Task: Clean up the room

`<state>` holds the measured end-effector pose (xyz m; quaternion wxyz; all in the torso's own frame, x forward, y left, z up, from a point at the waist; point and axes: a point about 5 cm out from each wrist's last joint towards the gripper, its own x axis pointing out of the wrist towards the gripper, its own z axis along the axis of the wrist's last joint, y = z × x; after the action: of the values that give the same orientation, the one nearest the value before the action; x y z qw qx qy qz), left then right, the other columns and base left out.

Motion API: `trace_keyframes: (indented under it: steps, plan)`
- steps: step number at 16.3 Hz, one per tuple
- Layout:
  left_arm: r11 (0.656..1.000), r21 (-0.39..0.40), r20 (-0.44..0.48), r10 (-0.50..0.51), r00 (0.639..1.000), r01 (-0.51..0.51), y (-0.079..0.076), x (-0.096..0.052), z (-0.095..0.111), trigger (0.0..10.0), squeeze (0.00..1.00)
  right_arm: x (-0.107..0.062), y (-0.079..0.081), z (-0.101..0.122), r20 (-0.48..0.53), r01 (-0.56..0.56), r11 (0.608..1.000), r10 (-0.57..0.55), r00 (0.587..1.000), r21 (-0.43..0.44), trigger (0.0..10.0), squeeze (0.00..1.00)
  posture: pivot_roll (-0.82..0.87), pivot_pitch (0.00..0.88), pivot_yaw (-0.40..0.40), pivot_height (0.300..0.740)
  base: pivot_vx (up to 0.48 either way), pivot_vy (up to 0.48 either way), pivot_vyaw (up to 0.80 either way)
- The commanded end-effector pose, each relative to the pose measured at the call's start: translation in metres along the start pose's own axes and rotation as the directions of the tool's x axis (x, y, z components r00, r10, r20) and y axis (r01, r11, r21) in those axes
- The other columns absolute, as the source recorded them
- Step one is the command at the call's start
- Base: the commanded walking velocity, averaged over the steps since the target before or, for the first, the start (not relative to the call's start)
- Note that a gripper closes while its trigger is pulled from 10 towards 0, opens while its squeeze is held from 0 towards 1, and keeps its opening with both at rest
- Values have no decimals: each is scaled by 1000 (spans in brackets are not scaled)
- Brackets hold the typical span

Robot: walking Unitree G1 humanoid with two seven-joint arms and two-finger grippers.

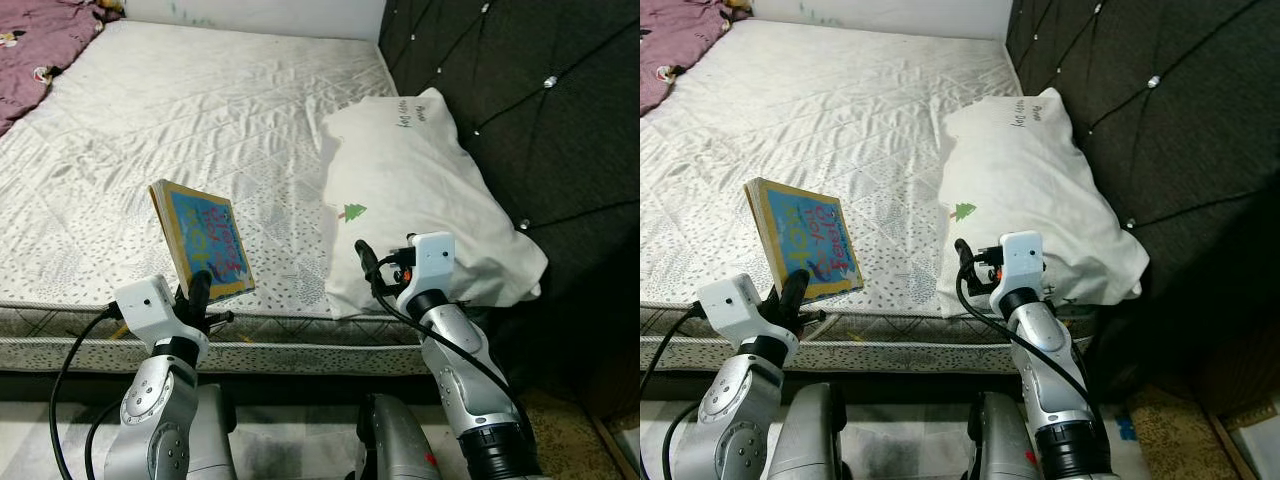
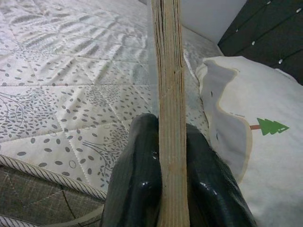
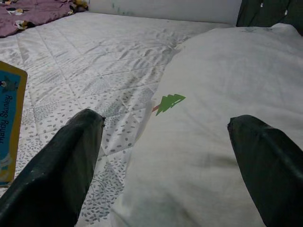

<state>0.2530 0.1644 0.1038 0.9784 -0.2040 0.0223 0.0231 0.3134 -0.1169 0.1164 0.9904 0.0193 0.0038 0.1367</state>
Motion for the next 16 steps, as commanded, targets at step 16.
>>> trace_keyframes:
  steps: [16]
  plan:
    - [981,-192,-149,-18,989,-11,-11,50,-6,10000,0,-12,-22,3,-7,23,998,-23,1000,-52,10000,0,-35,115,-110,532,0,0,0]
